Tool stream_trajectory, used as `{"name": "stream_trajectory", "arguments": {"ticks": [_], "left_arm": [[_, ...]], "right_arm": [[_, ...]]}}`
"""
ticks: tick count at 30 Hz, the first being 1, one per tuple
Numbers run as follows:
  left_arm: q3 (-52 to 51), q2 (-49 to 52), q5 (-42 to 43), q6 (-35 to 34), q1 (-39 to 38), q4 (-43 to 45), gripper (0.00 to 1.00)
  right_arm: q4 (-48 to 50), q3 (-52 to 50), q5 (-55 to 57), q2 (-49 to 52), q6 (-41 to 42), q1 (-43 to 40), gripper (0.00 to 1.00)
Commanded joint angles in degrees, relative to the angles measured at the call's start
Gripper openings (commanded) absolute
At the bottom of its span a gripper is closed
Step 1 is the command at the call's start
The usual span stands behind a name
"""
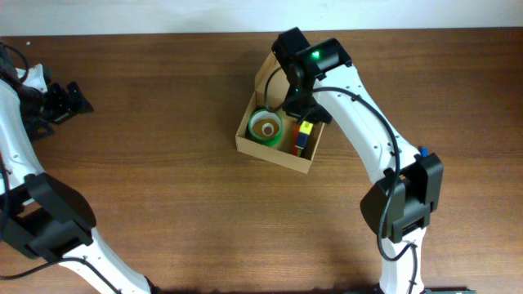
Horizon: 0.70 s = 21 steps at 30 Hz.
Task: Pack container
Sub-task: 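Lower the yellow highlighter into the box beside the cutter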
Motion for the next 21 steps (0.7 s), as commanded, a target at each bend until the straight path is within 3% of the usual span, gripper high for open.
{"name": "stream_trajectory", "arguments": {"ticks": [1, 21], "left_arm": [[-0.3, -0.3, 0.6, 1.1, 0.1, 0.0, 1.00], [-0.3, -0.3, 0.6, 1.1, 0.1, 0.0, 1.00]], "right_arm": [[1.7, -3.1, 0.7, 0.0, -1.9, -1.1, 0.04], [12.2, -16.0, -4.1, 0.0, -2.0, -1.4, 0.04]]}}
